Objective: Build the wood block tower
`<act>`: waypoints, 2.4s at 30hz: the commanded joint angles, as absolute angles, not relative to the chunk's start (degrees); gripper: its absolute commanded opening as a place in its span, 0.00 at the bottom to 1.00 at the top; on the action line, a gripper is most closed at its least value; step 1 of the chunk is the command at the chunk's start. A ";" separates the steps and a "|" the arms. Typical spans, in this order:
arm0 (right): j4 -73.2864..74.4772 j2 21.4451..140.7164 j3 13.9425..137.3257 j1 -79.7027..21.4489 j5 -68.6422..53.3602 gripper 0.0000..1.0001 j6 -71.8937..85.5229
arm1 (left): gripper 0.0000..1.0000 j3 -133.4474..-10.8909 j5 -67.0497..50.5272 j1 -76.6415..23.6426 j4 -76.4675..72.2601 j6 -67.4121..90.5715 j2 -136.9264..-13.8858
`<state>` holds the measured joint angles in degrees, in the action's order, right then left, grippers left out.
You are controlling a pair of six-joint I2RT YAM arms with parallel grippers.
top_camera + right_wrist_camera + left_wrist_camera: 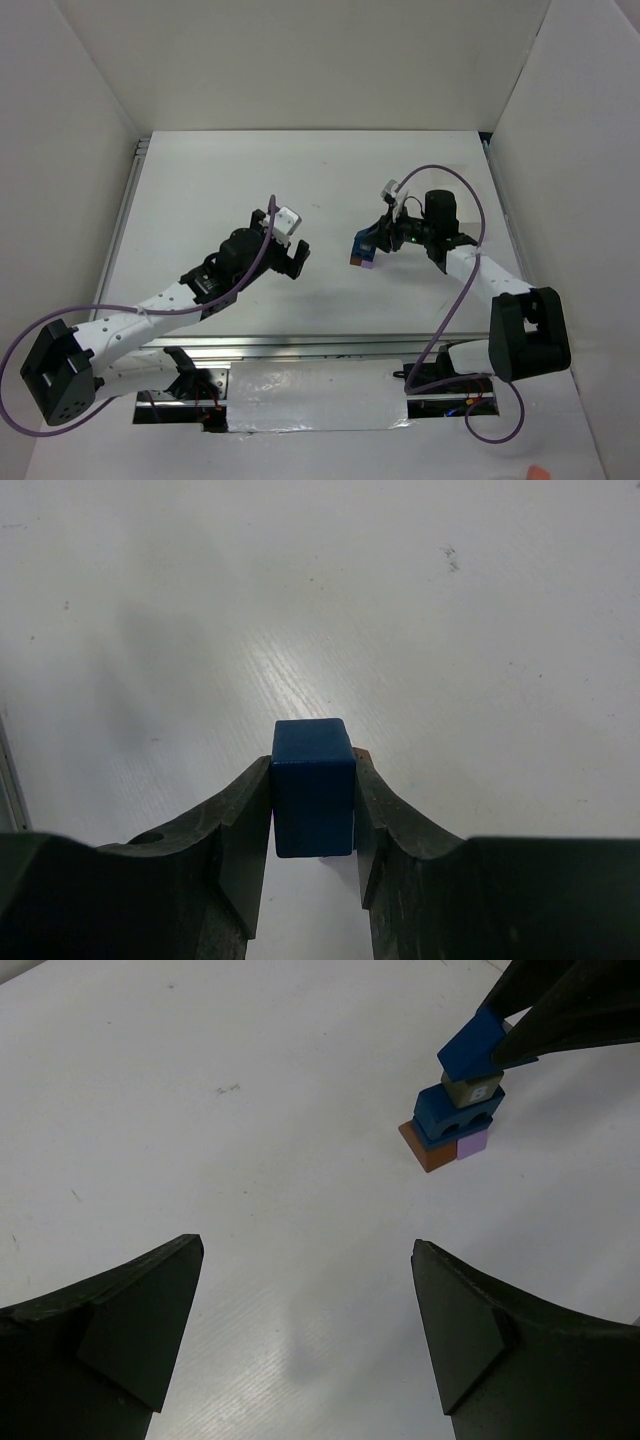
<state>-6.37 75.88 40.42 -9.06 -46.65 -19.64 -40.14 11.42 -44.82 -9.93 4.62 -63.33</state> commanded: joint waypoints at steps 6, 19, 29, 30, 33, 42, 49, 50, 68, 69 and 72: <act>-5.19 76.46 43.94 -9.05 -46.06 0.16 -20.92 | 0.99 -42.63 10.72 -44.65 -13.36 3.78 -63.19; -4.31 75.94 43.86 -9.40 -43.94 0.18 -22.50 | 0.99 -43.15 9.93 -44.56 -13.62 3.43 -64.25; -1.58 76.81 45.17 -10.28 -45.17 0.20 -25.40 | 0.99 -43.33 9.67 -44.65 -13.36 3.34 -64.42; -1.50 76.90 45.26 -10.37 -45.09 0.20 -25.40 | 0.99 -43.24 9.58 -44.65 -13.36 3.34 -64.34; -1.41 77.17 45.35 -10.46 -44.83 0.21 -25.23 | 0.99 -42.89 9.49 -44.65 -13.62 3.25 -63.98; -1.14 77.61 45.97 -10.72 -44.03 0.22 -24.96 | 0.99 -43.07 9.40 -44.65 -13.27 3.16 -63.90; -0.70 77.96 46.49 -10.81 -44.03 0.24 -24.96 | 0.99 -42.98 9.14 -44.65 -13.36 2.99 -63.81; -0.79 78.05 46.49 -10.81 -44.12 0.25 -24.96 | 0.99 -42.98 9.14 -44.65 -13.36 3.08 -63.90; -0.88 76.73 45.26 -10.72 -43.33 0.26 -26.72 | 0.99 -43.50 8.26 -44.65 -13.62 2.64 -64.60; -0.44 76.64 45.26 -10.64 -43.42 0.26 -27.15 | 0.99 -43.59 8.17 -44.74 -13.45 2.64 -64.60; -0.61 76.38 45.00 -10.72 -43.42 0.26 -27.42 | 0.99 -43.77 8.09 -44.65 -13.36 2.55 -64.69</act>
